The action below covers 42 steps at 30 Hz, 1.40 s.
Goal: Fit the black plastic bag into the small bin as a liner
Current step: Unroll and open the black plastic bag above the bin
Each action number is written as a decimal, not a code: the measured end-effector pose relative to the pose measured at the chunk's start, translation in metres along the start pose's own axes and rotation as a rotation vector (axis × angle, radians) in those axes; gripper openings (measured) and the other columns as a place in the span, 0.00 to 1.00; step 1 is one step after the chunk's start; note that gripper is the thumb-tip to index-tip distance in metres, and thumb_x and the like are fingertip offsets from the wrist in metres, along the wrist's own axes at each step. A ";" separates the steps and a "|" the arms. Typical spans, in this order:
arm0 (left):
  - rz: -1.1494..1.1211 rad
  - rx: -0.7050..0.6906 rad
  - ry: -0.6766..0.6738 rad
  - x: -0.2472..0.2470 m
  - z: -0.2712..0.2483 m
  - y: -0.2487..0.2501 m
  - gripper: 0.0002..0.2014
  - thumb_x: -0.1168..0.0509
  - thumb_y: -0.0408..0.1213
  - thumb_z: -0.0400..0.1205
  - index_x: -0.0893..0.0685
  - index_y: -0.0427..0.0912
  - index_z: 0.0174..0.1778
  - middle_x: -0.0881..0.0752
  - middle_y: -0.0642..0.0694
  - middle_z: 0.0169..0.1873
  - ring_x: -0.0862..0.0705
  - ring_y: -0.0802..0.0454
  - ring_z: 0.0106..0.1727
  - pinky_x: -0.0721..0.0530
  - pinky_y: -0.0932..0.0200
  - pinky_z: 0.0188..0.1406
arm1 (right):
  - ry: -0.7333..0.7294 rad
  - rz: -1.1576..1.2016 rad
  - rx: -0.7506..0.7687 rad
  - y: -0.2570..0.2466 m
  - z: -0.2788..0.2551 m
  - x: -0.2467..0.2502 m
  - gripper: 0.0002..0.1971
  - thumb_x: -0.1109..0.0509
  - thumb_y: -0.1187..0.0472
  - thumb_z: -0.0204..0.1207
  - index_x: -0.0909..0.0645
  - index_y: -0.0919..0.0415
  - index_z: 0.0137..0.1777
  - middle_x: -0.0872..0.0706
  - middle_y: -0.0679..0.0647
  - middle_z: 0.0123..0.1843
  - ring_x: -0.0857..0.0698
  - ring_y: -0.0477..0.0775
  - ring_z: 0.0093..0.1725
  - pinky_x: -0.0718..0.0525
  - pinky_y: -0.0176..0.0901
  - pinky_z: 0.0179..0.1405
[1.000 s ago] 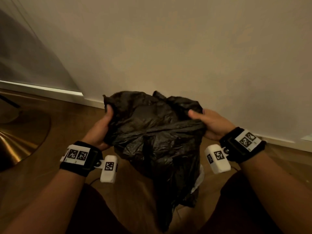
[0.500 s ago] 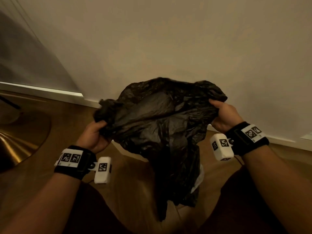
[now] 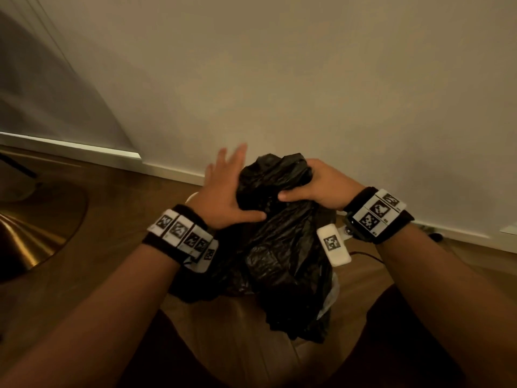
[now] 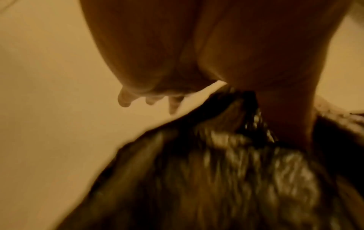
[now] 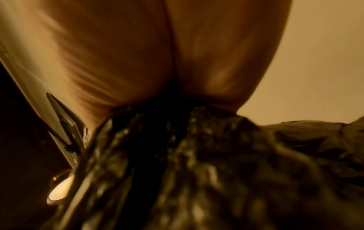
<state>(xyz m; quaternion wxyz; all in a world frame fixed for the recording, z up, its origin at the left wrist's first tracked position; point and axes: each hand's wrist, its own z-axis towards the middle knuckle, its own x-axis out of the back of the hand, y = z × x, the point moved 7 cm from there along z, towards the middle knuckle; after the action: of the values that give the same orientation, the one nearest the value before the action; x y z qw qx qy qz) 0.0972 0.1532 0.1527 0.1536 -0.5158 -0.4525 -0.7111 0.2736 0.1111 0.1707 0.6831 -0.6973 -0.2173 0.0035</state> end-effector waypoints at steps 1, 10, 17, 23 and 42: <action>-0.077 0.012 -0.035 -0.009 0.003 0.003 0.46 0.24 0.61 0.69 0.38 0.57 0.81 0.32 0.44 0.80 0.37 0.45 0.82 0.40 0.46 0.79 | -0.014 0.003 0.013 -0.005 0.001 -0.002 0.20 0.21 0.69 0.72 0.15 0.65 0.64 0.09 0.55 0.60 0.11 0.52 0.61 0.15 0.44 0.64; -0.641 0.238 -0.064 -0.018 -0.017 -0.062 0.09 0.38 0.36 0.86 0.11 0.45 0.53 0.08 0.50 0.49 0.12 0.59 0.51 0.16 0.59 0.55 | 0.288 -1.021 -0.217 0.034 -0.021 0.087 0.15 0.31 0.69 0.72 0.16 0.52 0.56 0.15 0.58 0.55 0.16 0.64 0.55 0.20 0.49 0.49; -0.533 0.254 -0.097 0.003 -0.021 -0.058 0.18 0.22 0.35 0.73 0.13 0.45 0.59 0.08 0.50 0.52 0.10 0.55 0.55 0.14 0.55 0.59 | 0.162 -0.161 -0.423 0.055 -0.030 0.067 0.14 0.27 0.50 0.79 0.13 0.55 0.60 0.09 0.53 0.57 0.11 0.58 0.57 0.14 0.54 0.59; -0.546 0.254 0.003 0.016 -0.024 -0.059 0.16 0.30 0.24 0.75 0.13 0.38 0.59 0.09 0.42 0.52 0.11 0.47 0.56 0.16 0.52 0.60 | -0.326 -0.390 -0.311 0.068 -0.046 -0.008 0.23 0.19 0.46 0.69 0.16 0.45 0.65 0.10 0.41 0.59 0.12 0.41 0.57 0.16 0.34 0.58; -0.945 0.369 0.107 0.050 -0.036 -0.044 0.16 0.43 0.25 0.83 0.11 0.45 0.50 0.07 0.55 0.45 0.11 0.57 0.51 0.15 0.68 0.49 | 0.372 0.798 -0.286 0.062 -0.045 0.061 0.25 0.51 0.80 0.76 0.25 0.76 0.72 0.16 0.69 0.66 0.12 0.68 0.58 0.10 0.60 0.53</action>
<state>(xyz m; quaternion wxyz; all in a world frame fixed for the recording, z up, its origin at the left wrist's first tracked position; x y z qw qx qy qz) 0.0252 0.1607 0.1726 -0.0734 -0.1821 -0.7459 -0.6365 0.3612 0.0887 0.1323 0.5525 -0.8025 0.1958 0.1110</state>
